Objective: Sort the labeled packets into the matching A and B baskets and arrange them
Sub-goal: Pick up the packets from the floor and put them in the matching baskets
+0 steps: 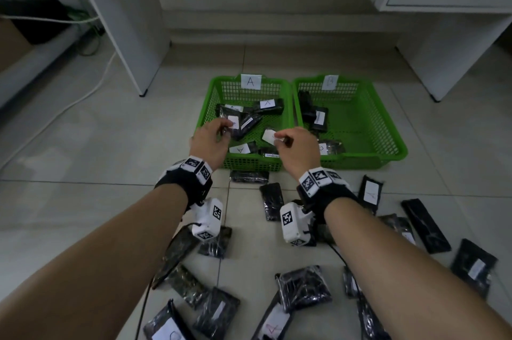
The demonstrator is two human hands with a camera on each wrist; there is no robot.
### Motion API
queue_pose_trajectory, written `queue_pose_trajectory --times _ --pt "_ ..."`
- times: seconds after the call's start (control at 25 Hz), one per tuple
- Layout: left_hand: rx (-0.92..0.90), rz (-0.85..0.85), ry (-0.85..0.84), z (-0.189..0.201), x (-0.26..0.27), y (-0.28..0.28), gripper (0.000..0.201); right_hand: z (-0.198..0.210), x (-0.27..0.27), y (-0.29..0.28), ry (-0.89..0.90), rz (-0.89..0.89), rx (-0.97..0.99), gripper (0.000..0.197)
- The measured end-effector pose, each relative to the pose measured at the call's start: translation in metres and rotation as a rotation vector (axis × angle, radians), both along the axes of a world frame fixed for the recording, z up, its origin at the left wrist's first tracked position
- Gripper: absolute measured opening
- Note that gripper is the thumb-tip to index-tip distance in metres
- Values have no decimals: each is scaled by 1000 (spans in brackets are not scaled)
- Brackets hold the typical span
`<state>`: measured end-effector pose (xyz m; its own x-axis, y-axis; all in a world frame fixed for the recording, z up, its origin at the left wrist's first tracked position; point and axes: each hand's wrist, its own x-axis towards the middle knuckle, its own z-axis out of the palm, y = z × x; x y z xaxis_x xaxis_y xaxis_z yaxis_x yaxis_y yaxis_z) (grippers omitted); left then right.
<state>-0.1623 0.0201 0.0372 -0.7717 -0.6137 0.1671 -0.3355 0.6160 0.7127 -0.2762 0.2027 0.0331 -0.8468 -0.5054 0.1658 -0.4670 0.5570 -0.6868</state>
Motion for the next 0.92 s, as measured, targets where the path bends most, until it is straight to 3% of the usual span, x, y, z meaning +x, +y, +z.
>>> queue_pose_trajectory --times 0.16,0.28,0.44,0.56,0.6,0.68,0.76,0.8,0.84,0.92 --pt "-234 -62 -497 -5 -20 -11 36 -18 -11 -17 178 94 329 25" --pt "-294 -142 -774 -18 -27 -19 46 -26 -15 -26 216 156 621 49" --pt "-378 -112 -827 -29 -21 -16 59 -34 -10 -24 277 205 697 63" --pt "-323 -81 -893 -26 -15 -9 74 -32 -4 -14 359 163 500 43" --pt "-335 -65 -861 -24 -13 -7 74 -30 1 -9 394 150 397 31" --pt "-465 -19 -590 -21 -5 0 62 -25 15 2 349 186 293 17" --pt "-543 -84 -181 -24 8 17 37 -23 32 10 268 260 438 20" --pt "-514 -194 -53 -30 16 29 27 -24 41 12 245 288 556 22" --pt "-480 -318 -3 -37 21 40 23 -27 46 14 225 300 644 24" --pt "-467 -476 -72 -62 28 54 24 -38 55 14 145 302 746 38"
